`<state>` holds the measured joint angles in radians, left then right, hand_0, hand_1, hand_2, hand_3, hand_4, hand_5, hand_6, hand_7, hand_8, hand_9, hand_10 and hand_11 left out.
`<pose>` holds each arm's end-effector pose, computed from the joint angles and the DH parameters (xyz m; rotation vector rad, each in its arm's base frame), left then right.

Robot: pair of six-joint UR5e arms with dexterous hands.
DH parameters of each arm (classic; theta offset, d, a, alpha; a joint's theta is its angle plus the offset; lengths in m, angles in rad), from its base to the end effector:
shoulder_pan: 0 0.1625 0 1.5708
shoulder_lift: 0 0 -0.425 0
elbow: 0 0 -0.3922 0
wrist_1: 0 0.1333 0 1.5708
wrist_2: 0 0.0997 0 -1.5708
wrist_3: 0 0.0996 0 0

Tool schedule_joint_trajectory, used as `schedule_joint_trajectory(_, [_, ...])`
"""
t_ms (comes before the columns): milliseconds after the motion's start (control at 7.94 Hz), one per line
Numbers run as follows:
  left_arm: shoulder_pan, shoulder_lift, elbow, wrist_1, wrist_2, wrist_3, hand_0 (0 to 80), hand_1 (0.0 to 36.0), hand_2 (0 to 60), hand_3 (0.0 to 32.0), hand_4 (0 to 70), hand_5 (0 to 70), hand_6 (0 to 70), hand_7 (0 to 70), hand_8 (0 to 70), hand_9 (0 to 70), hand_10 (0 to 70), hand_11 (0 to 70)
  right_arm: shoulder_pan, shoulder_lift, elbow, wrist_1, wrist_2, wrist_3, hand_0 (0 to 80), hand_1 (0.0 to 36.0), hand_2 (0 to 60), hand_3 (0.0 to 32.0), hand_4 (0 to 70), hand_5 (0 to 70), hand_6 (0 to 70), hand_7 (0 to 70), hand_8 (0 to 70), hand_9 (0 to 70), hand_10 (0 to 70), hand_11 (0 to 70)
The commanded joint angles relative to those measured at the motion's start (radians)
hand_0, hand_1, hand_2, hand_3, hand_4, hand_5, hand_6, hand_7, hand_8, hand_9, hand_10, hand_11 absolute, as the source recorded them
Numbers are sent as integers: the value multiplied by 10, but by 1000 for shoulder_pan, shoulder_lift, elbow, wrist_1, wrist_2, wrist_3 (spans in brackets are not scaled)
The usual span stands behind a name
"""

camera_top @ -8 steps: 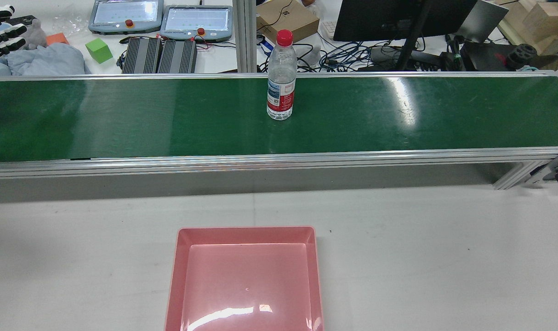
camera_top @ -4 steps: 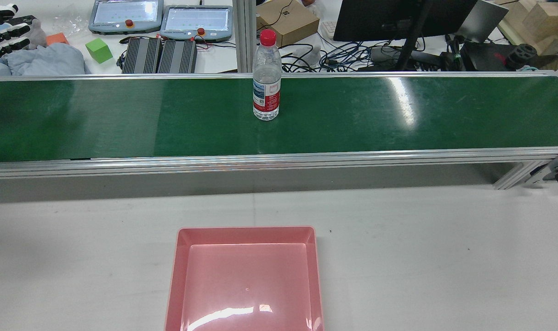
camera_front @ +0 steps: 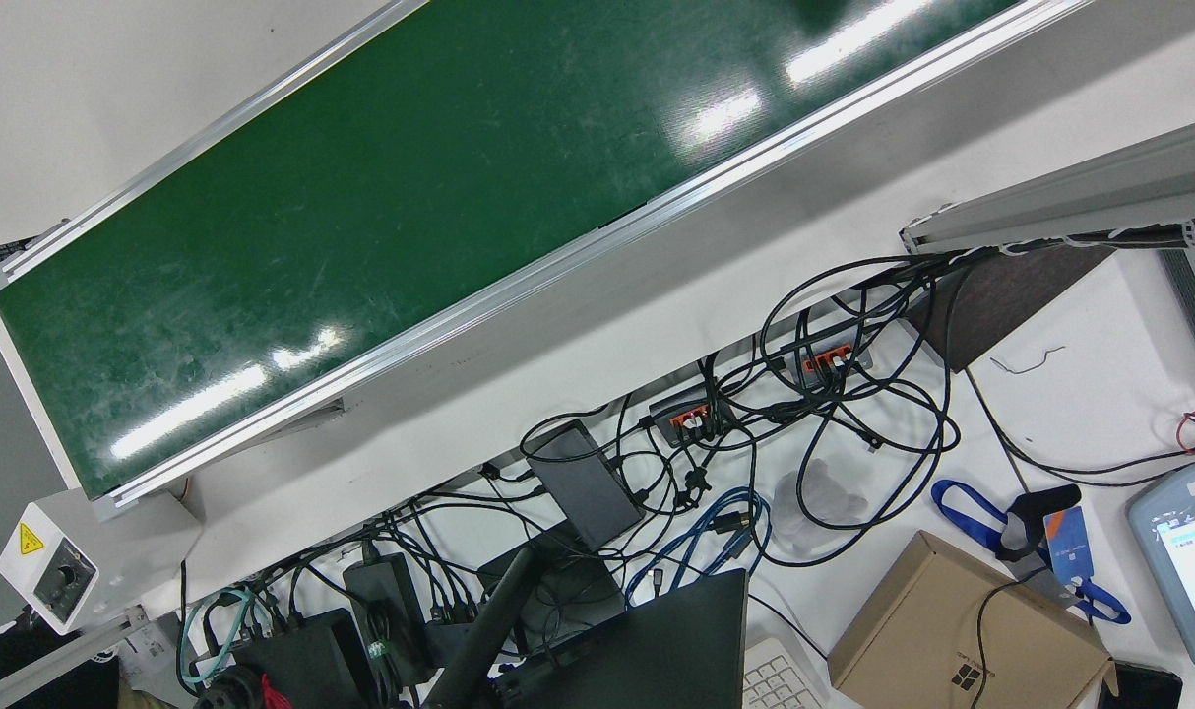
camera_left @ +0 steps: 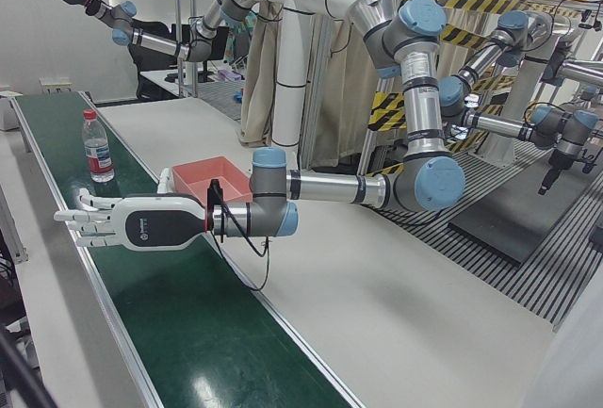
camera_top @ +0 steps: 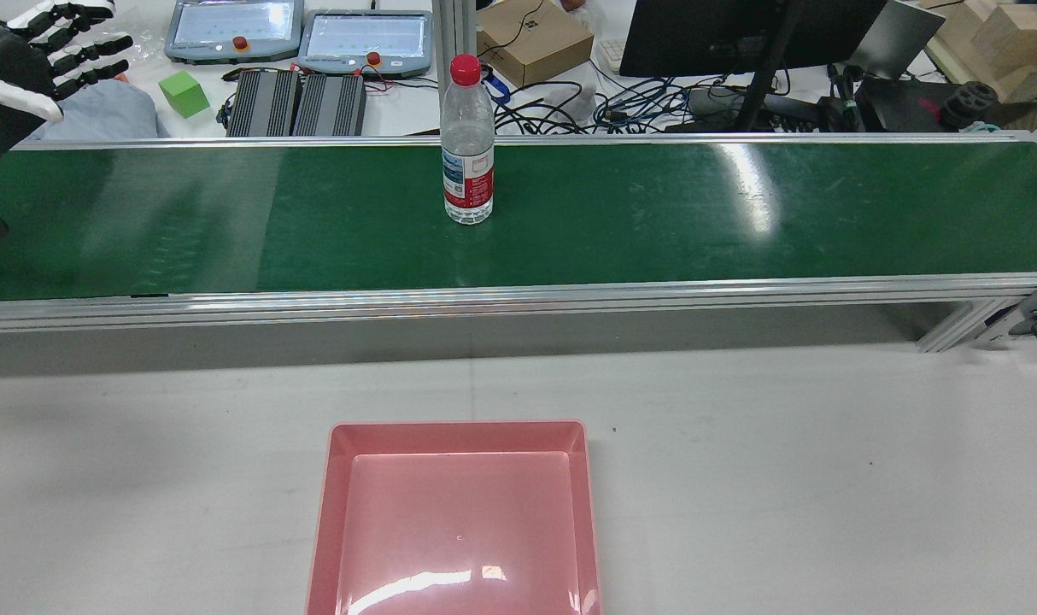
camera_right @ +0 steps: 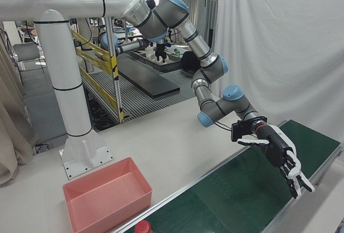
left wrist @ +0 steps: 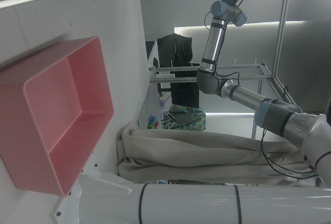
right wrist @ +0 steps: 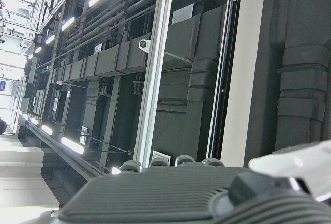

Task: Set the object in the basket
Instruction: 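Move the left hand over the conveyor toward the approaching bottle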

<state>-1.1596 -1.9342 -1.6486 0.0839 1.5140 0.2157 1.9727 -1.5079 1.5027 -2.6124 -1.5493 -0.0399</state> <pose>0.1259 -0.6365 0.4509 -0.1836 2.3478 -1.5752 0.3418 -0.4578 0.6252 -0.5767 2.4958 -1.4491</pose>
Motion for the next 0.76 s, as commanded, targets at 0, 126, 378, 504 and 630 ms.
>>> schedule_joint_trajectory(0, [36,-40,1,46,-65,39,586,64,0,92,65,335,44,40,113,110,75,124,0,0,1,0,0,0,0,0,0,0,0,0,0,0,0,0,0,0])
schedule_joint_trajectory(126, [96,-37,1,46,-124,48,589,67,0,102,47,334,40,38,107,107,79,130,0,0,1,0,0,0,0,0,0,0,0,0,0,0,0,0,0,0])
schedule_joint_trajectory(378, [159,-29,3,45,-214,89,570,54,0,128,0,319,21,28,87,90,75,124,0,0,1,0,0,0,0,0,0,0,0,0,0,0,0,0,0,0])
schedule_joint_trajectory(504, [169,-25,3,27,-216,90,563,52,0,132,0,316,16,24,83,86,72,120,0,0,-1,0,0,0,0,0,0,0,0,0,0,0,0,0,0,0])
schedule_joint_trajectory(630, [170,-16,1,10,-216,99,561,51,0,136,0,313,15,23,81,85,74,122,0,0,-1,0,0,0,0,0,0,0,0,0,0,0,0,0,0,0])
